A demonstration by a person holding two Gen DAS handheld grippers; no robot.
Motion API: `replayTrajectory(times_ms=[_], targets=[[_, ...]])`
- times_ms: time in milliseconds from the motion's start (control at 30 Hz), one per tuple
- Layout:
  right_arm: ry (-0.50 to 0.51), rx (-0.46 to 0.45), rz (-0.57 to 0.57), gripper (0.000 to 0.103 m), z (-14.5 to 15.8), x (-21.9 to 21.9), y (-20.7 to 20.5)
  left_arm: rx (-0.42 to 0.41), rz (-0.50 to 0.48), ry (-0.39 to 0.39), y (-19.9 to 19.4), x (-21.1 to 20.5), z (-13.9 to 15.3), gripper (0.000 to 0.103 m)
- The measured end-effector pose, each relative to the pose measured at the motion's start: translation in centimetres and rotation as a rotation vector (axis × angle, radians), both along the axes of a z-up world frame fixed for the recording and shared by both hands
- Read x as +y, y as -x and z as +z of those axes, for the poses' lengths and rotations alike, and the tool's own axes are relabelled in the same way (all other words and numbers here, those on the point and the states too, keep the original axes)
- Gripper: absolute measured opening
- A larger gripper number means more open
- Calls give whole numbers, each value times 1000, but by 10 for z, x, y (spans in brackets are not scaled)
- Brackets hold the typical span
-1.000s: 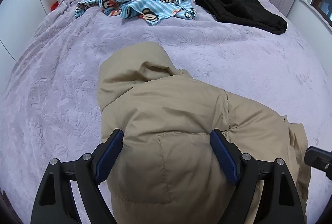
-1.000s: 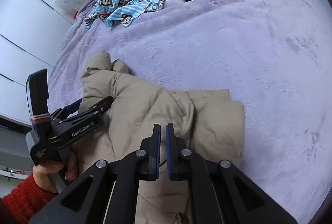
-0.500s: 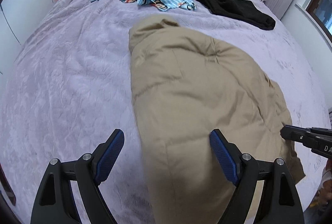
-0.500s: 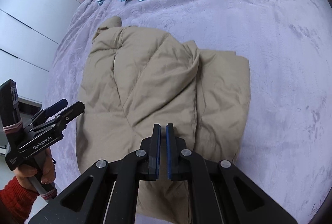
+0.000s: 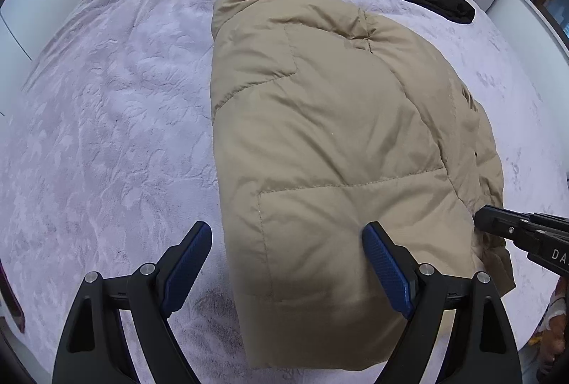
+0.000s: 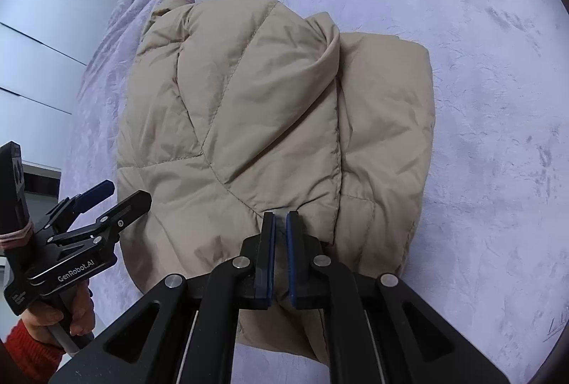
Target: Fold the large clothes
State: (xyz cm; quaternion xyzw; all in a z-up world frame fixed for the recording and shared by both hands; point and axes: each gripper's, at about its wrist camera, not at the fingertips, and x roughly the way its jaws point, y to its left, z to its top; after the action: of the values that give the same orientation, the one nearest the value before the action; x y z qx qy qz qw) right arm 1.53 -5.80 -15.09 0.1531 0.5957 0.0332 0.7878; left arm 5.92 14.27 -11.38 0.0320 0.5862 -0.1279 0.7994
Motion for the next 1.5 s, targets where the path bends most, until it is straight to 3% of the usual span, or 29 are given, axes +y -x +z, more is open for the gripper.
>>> replayTrajectory(times_ms=[433,833,900,967,1200,1500], targets=[[21,48,-79,7,14,-3,50,38,8,22,25,10,18,88],[6,10,-114,7,31,-1,82,49,-11,-10,70,12,26,88],[6,8,-99,7,32,1,84,52,10,-16,75,12,28,100],[3,5,-89,7,33,1,88,47,29,-17,81,12,32,103],[-4,-9,-74,7,42,-4,110,5,59,-19,105,4,60,103],[71,-136,-24,7,92,-2,137,-106,143,-19,141,-7,118,103]])
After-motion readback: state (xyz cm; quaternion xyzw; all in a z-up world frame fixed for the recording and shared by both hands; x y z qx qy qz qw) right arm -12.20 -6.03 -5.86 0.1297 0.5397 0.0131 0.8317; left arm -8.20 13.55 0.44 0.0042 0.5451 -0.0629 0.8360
